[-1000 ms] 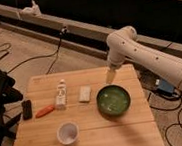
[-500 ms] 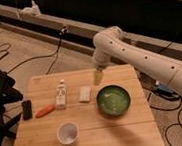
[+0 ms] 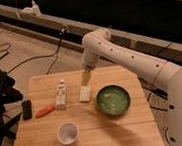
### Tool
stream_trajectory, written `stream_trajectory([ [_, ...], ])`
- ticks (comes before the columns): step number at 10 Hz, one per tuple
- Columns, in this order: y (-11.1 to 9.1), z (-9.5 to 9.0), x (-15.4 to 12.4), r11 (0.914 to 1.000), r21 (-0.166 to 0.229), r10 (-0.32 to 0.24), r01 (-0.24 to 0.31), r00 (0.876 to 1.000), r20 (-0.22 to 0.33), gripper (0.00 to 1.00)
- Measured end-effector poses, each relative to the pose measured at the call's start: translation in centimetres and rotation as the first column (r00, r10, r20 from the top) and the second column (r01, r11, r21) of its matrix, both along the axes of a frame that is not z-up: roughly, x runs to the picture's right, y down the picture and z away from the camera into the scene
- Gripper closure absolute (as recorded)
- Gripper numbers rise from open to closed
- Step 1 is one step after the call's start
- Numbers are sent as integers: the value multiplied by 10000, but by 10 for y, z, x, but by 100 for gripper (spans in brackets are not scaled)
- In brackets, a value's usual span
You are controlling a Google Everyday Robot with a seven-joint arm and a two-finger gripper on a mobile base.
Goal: Stand the bottle upright
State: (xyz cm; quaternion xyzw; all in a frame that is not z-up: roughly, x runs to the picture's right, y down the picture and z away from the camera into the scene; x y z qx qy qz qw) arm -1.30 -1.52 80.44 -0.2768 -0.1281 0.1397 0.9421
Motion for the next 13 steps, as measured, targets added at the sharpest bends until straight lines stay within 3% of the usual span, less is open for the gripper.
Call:
stream_trajectory([
  [5,0,1,-2,9999,55,-141,141,9999,17,20],
  [9,-9,6,-39,9949,503,-890,872,9954,357,20],
  [13,-18,31,-70,9997,255,-56,56,10000,-22,20],
])
